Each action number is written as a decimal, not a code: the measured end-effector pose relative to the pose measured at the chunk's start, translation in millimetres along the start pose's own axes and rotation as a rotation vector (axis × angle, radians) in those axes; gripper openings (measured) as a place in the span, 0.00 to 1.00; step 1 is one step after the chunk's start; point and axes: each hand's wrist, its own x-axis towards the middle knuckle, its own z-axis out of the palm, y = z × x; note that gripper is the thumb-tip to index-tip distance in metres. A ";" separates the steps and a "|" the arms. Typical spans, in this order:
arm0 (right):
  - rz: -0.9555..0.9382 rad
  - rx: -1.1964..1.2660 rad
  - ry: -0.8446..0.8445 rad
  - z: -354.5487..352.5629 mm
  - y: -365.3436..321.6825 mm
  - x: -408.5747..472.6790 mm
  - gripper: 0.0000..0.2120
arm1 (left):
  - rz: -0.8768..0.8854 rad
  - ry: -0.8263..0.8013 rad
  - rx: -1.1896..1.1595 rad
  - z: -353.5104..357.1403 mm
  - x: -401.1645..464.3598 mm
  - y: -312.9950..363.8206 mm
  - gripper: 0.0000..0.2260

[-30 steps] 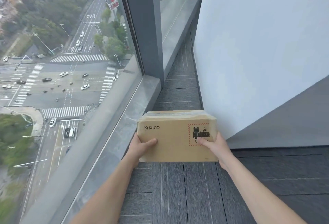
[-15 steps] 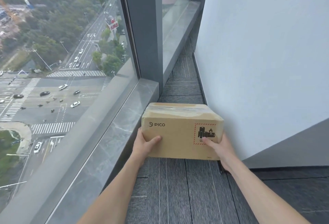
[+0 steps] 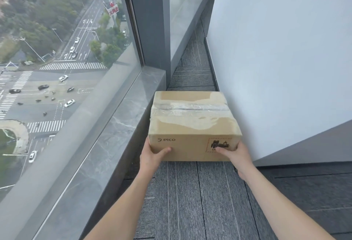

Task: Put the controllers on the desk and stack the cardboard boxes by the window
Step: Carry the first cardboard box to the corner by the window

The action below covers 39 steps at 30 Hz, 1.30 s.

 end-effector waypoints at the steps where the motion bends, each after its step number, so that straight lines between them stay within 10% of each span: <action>1: 0.015 -0.010 0.022 1.1 6.0 -1.5 0.32 | -0.012 0.005 0.006 1.8 -2.1 -4.3 0.31; 5: 0.013 0.008 0.047 5.8 13.2 8.3 0.43 | -0.023 0.019 0.038 8.6 8.4 -4.4 0.32; 10: 0.099 -0.007 0.051 4.9 18.1 34.6 0.21 | -0.086 0.025 0.065 18.6 25.9 -7.3 0.32; 31: 0.189 0.038 0.005 4.1 27.0 40.5 0.17 | -0.188 -0.084 0.196 17.3 17.9 -2.6 0.38; 36: 0.335 -0.140 0.041 -10.7 -17.2 -22.6 0.43 | -0.300 -0.119 0.310 -13.3 -47.8 54.9 0.48; 39: 0.316 -0.430 -0.054 -18.1 -78.8 -77.0 0.38 | -0.289 -0.221 0.461 -33.2 -94.1 111.2 0.44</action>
